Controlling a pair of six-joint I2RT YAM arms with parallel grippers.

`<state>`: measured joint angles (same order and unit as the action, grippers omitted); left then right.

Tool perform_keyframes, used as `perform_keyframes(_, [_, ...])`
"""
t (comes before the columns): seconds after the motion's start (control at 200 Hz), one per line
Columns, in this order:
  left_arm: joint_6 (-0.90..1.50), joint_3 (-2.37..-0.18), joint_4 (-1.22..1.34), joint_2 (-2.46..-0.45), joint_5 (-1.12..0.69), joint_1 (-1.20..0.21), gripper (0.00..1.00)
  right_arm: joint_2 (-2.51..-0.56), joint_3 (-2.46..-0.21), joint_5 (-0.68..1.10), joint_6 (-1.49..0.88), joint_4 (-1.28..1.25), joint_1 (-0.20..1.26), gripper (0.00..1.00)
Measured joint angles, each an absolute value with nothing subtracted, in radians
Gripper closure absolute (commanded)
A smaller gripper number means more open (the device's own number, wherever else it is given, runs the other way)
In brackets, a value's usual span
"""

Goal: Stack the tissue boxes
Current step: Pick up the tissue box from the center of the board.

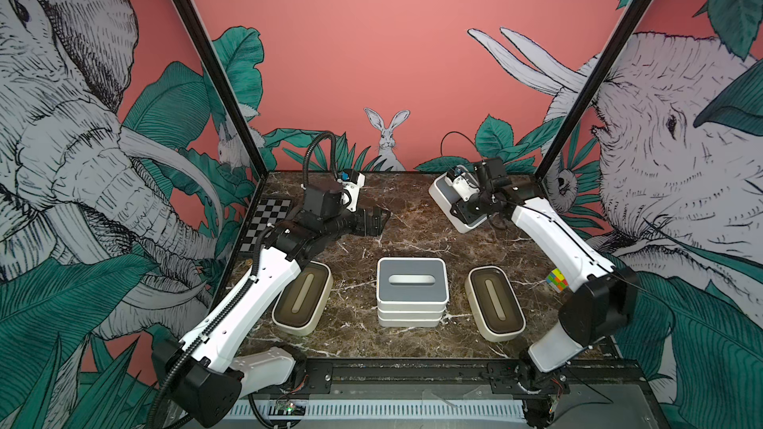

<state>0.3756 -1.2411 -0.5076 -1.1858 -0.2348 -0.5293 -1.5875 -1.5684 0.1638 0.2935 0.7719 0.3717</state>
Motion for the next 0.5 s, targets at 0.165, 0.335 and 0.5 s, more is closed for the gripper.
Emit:
perform_keyframes(0.165, [0.430, -1.240, -0.576, -1.141, -0.249, -0.524, 0.00, -1.503, -1.633, 0.258, 0.400, 0.877, 0.405, 0.65])
perform_keyframes(0.335, [0.523, -1.211, -0.575, -1.055, -0.324, -0.493, 0.00, -1.472, -1.729, 0.358, 0.488, 1.007, 0.443, 0.64])
perform_keyframes(0.5, [0.638, -1.132, -0.525, -1.012, -0.447, -0.452, 0.00, -1.476, -1.813, 0.402, 0.553, 1.145, 0.522, 0.64])
